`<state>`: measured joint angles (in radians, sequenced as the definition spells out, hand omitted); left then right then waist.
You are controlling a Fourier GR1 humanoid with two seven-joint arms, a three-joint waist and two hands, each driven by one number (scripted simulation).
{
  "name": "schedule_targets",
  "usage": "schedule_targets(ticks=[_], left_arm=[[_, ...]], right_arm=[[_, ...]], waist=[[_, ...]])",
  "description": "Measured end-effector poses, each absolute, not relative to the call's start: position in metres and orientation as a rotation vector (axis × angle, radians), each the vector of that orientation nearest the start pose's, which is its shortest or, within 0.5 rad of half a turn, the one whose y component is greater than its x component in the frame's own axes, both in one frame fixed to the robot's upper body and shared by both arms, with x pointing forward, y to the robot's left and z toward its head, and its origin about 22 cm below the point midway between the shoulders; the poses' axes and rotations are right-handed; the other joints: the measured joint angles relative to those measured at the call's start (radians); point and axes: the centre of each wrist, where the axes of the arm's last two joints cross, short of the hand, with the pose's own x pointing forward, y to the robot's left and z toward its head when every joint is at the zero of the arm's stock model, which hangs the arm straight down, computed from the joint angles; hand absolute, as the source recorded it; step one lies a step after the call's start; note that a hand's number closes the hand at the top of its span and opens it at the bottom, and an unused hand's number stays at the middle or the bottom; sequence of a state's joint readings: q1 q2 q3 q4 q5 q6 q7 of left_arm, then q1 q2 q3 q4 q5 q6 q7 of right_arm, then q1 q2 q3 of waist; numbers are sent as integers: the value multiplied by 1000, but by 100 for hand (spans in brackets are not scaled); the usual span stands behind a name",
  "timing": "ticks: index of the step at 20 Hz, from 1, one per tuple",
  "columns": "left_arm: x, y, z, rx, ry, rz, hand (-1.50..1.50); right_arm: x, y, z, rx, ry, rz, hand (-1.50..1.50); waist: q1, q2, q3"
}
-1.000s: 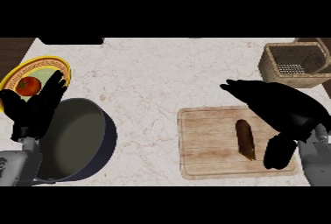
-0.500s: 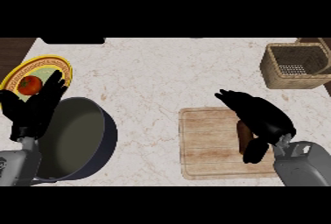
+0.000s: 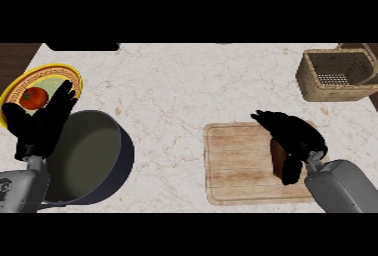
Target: Pick the sweet potato from the cutting board and place it in the basket
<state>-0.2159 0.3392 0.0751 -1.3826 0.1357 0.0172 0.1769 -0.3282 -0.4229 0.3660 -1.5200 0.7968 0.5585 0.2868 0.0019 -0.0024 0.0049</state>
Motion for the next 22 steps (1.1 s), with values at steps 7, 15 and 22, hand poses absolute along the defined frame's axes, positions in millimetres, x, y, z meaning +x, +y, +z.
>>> schedule_targets(ticks=[7,15,22], left_arm=[[295,315,48,199,-1409,-77,0],[291,310,45,209,-1415,-74,0],[292,314,44,206,-1415,-70,0]], right_arm=[[304,-233,68,-633,-980,1553,-150],[294,-239,65,-540,-998,1564,-150],[281,-240,60,-550,-993,1592,-150]], waist=[[-1,1,-2],[-3,-1,-1],[-2,-1,-1]])
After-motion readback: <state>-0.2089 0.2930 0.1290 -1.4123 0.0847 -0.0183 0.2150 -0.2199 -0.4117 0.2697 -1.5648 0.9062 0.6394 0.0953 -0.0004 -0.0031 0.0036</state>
